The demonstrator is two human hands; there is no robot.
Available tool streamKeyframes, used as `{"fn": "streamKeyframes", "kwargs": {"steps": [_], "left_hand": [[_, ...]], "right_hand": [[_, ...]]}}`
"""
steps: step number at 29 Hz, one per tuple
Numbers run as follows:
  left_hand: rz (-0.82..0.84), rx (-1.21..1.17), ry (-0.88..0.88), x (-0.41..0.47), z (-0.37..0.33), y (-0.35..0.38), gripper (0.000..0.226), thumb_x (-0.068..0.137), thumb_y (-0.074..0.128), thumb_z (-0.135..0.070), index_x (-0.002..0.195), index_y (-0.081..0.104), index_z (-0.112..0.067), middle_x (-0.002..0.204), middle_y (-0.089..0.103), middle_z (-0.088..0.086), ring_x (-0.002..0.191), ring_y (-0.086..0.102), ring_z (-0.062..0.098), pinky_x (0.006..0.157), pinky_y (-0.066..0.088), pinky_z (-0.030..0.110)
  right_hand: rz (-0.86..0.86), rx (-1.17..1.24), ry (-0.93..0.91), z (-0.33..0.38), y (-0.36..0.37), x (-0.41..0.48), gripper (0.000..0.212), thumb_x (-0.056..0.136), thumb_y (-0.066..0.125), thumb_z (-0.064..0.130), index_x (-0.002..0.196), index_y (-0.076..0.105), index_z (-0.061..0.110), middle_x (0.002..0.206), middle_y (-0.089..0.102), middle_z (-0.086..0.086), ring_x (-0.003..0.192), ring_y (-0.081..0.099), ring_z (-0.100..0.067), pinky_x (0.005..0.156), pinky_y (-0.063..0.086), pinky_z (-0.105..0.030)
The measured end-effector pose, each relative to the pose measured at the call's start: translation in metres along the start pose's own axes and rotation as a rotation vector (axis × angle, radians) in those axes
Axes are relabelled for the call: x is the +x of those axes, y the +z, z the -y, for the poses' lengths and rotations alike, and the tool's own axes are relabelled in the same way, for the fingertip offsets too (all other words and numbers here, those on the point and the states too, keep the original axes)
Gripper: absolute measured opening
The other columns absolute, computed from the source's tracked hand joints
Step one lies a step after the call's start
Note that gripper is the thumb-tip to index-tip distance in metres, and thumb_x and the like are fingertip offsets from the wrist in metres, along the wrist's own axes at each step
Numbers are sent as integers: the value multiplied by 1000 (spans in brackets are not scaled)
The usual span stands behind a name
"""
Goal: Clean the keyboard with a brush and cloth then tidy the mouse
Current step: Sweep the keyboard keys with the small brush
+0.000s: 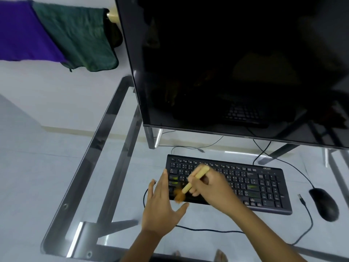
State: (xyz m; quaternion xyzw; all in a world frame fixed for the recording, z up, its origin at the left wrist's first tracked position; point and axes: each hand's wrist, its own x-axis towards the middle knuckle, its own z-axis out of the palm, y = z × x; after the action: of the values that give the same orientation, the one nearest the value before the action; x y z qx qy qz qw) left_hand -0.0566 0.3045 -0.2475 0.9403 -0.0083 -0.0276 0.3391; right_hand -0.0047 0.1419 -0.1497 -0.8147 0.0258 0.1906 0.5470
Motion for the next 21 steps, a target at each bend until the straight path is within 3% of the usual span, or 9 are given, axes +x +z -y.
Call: {"fn": "streamKeyframes", "kwargs": {"steps": [3,5,8,11,12,15,17,19,21], "left_hand": [[1,-13,2,0,1,-1,108,77,63,-63,151,-7,-28,157,19,-11,143,-11,0,112,27,44],[29,-2,-41,0,1,0,110,76,60,-68,148,-15,-36,159,8,-16,147,-4,18,112,28,43],[33,9,-37,-1,2,3,110,76,58,-70,146,-20,-39,159,6,-17,147,-1,24,113,24,40],[36,15,-36,-1,6,3,110,76,57,-70,144,-25,-41,159,6,-14,147,-3,24,114,20,39],[35,16,-40,0,7,3,110,76,57,-70,144,-24,-41,159,7,-14,147,-2,24,114,20,39],[36,16,-48,0,4,3,108,76,56,-71,147,-19,-37,159,7,-15,147,-2,24,114,21,40],[35,21,-47,1,4,3,107,77,55,-71,148,-15,-34,159,6,-16,148,-2,24,114,21,40],[35,39,-35,1,6,4,106,78,53,-72,150,-13,-31,159,5,-15,148,-1,25,115,16,37],[30,60,-16,1,8,5,105,79,51,-73,151,-11,-29,160,5,-14,148,1,26,114,8,34]], "right_hand": [[171,-130,30,1,4,3,6,91,64,16,85,65,16,75,74,-2,70,71,-13,72,61,-32],[-52,-215,34,-1,-13,14,7,91,64,21,84,65,21,75,73,0,69,71,-15,71,61,-35],[-314,-155,11,1,-38,20,9,94,60,22,85,63,21,75,72,1,67,71,-14,65,58,-29],[-15,-202,109,2,-35,21,8,94,59,19,89,64,17,77,73,-2,66,71,-12,65,58,-23],[-13,-281,97,-2,-36,25,7,94,59,20,89,64,18,79,72,-2,66,70,-11,63,57,-21],[-386,-284,-68,2,-47,40,10,94,59,19,85,60,21,83,69,-3,68,66,-11,57,50,-16],[-326,-169,-75,9,-42,47,8,95,59,19,87,60,20,82,71,-3,69,69,-11,63,56,-17],[-149,-280,-43,12,-30,51,7,95,59,21,88,62,19,82,72,0,74,70,-11,75,59,-28],[-247,-382,-130,17,-22,59,11,94,58,19,85,63,19,85,69,0,78,65,-6,78,55,-27]]}}
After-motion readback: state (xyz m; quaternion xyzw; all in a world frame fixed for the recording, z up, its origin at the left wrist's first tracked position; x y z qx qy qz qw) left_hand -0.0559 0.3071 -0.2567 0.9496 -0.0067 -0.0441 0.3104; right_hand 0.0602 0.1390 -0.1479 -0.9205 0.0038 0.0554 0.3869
